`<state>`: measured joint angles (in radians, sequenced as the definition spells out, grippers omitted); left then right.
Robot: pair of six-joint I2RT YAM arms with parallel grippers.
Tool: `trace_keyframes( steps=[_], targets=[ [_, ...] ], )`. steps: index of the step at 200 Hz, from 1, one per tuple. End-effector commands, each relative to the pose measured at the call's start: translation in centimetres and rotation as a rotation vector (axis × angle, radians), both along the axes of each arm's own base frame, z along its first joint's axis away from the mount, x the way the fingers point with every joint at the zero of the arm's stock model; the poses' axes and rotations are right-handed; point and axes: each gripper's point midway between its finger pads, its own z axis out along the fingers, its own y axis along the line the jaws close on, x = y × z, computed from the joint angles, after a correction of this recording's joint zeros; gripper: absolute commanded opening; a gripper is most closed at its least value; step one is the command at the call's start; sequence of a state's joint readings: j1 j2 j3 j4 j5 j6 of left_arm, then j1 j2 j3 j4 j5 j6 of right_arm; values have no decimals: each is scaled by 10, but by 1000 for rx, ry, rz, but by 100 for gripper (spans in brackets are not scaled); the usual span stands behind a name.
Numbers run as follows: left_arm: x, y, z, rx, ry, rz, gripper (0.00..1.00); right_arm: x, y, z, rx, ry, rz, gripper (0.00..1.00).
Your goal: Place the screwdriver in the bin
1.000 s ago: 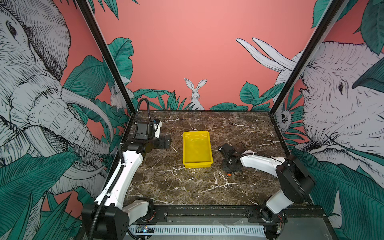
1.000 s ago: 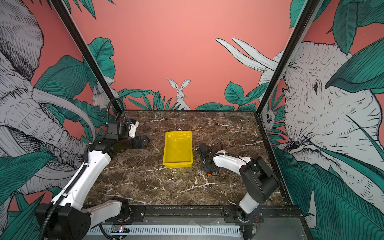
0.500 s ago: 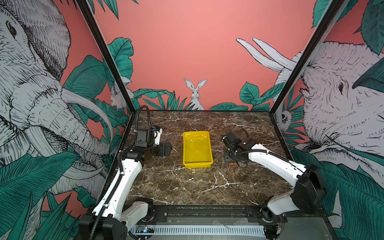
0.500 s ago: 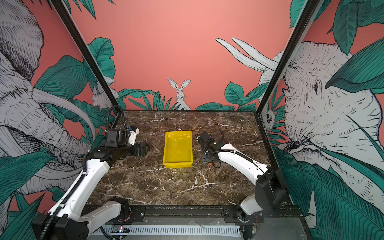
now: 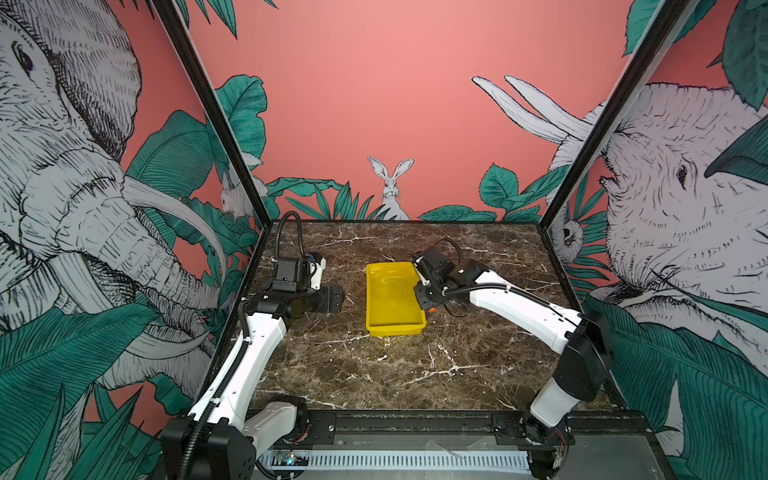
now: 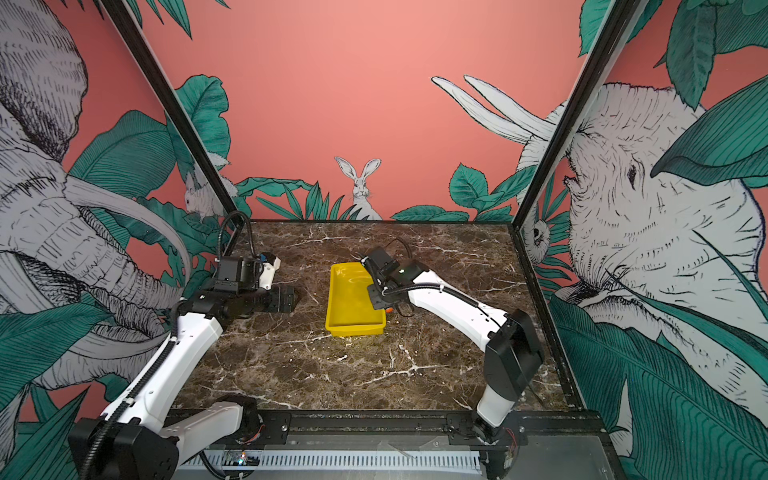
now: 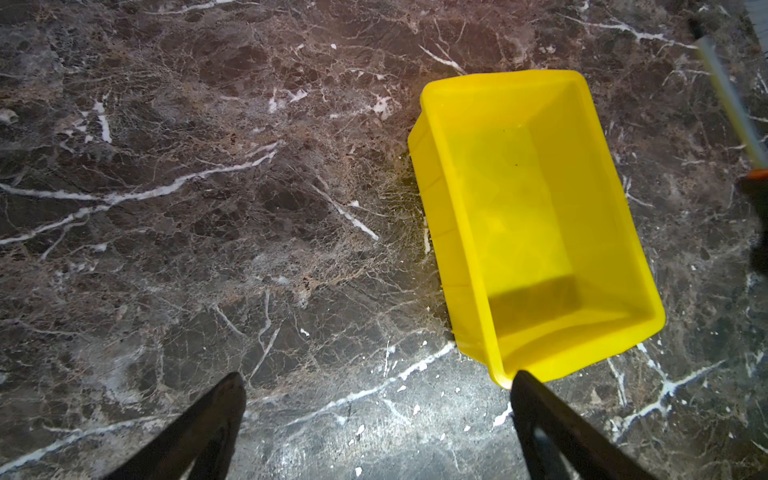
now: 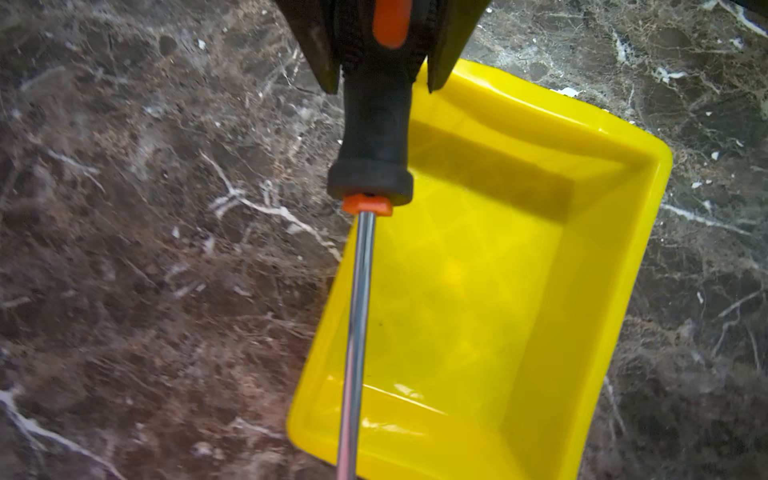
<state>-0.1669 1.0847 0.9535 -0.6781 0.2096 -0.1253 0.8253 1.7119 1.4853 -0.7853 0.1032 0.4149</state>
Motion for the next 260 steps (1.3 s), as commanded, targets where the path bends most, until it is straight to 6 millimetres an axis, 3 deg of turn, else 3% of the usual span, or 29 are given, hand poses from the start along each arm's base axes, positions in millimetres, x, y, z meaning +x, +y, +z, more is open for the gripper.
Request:
trace_keyframes(
  steps=[1, 24, 47, 92, 176, 260],
  targets=[
    [0, -3, -2, -55, -3, 37, 100, 0, 36, 1, 39, -19, 120, 20],
    [-1, 3, -1, -16, -1, 44, 100, -2, 57, -13, 31, 2, 202, 19],
    [-1, 5, 0, -6, -15, 50, 100, -1, 66, -28, 8, 13, 236, 19],
    [0, 4, -2, -11, -2, 50, 100, 6, 63, -59, -72, 34, 223, 20],
    [0, 4, -4, -5, 6, 37, 100, 10, 55, -94, -143, 63, 189, 25],
    [-14, 17, 35, 130, -18, -34, 100, 17, 54, -108, -165, 77, 177, 37]
  ],
)
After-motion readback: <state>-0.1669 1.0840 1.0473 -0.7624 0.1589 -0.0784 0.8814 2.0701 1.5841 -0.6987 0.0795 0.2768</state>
